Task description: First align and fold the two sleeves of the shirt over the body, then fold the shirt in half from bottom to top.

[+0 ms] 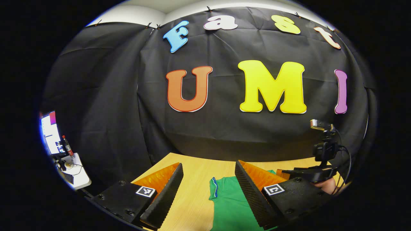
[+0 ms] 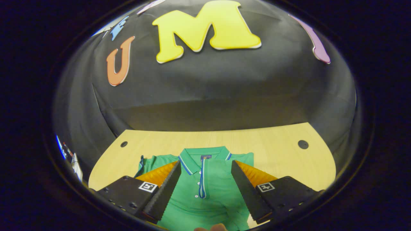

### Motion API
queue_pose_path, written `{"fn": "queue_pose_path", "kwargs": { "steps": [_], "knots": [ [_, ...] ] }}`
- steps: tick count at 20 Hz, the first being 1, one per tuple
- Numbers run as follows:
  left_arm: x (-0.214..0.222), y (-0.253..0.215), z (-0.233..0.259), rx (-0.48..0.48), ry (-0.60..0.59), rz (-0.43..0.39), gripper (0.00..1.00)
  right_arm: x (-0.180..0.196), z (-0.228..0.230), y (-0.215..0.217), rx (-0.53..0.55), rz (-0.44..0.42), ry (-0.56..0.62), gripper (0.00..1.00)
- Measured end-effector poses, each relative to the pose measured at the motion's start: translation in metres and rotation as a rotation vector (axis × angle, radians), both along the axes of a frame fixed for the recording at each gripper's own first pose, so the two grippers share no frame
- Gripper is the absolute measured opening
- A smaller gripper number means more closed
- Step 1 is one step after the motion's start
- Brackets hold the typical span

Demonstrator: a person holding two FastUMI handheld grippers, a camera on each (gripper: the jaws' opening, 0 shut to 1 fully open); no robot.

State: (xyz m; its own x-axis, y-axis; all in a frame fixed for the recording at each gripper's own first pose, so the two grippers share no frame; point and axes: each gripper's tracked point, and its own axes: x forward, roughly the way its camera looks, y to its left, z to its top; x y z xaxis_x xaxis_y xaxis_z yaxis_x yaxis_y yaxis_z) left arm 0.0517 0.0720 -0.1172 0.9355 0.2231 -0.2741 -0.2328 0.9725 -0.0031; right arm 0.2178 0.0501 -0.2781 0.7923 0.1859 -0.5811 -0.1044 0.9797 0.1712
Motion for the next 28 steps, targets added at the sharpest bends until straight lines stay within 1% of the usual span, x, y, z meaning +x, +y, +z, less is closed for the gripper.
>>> {"fn": "queue_pose_path", "kwargs": {
  "steps": [2,6,9,11,14,15,16,17,18,19,23,24,25,28],
  "knots": [
    [0.01,-0.006,-0.011,-0.018,0.012,-0.045,1.0,-0.023,0.028,-0.007,-0.013,0.004,-0.042,0.96],
    [0.037,-0.014,-0.047,-0.041,0.062,-0.126,1.0,-0.083,0.069,-0.026,-0.046,0.004,-0.069,0.96],
    [0.054,-0.012,-0.093,-0.067,0.156,-0.154,1.0,-0.121,0.095,-0.039,-0.065,-0.001,-0.103,0.96],
    [0.064,-0.007,-0.126,-0.092,0.219,-0.161,1.0,-0.137,0.104,-0.054,-0.113,0.002,-0.126,0.96],
    [0.079,0.001,-0.174,-0.102,0.297,-0.157,1.0,-0.15,0.115,-0.075,-0.144,-0.033,-0.14,0.96],
    [0.084,0.003,-0.186,-0.111,0.317,-0.157,1.0,-0.153,0.117,-0.081,-0.147,-0.045,-0.138,0.92],
    [0.089,0.007,-0.199,-0.116,0.339,-0.156,1.0,-0.153,0.119,-0.087,-0.15,-0.058,-0.134,0.96],
    [0.093,0.008,-0.213,-0.112,0.364,-0.158,1.0,-0.153,0.118,-0.096,-0.161,-0.071,-0.128,0.96],
    [0.097,0.011,-0.224,-0.109,0.379,-0.16,1.0,-0.153,0.119,-0.103,-0.169,-0.084,-0.125,0.93],
    [0.101,0.012,-0.236,-0.104,0.397,-0.16,1.0,-0.154,0.118,-0.107,-0.176,-0.092,-0.121,0.93],
    [0.114,0.015,-0.274,-0.092,0.453,-0.166,1.0,-0.157,0.111,-0.114,-0.198,-0.09,-0.096,0.93],
    [0.117,0.016,-0.283,-0.083,0.469,-0.171,1.0,-0.157,0.108,-0.114,-0.202,-0.091,-0.086,0.96],
    [0.119,0.016,-0.291,-0.079,0.485,-0.18,1.0,-0.158,0.106,-0.115,-0.204,-0.091,-0.076,0.96],
    [0.127,0.019,-0.303,-0.108,0.494,-0.185,1.0,-0.155,0.101,-0.119,-0.194,-0.097,-0.055,0.96]
  ]
}}
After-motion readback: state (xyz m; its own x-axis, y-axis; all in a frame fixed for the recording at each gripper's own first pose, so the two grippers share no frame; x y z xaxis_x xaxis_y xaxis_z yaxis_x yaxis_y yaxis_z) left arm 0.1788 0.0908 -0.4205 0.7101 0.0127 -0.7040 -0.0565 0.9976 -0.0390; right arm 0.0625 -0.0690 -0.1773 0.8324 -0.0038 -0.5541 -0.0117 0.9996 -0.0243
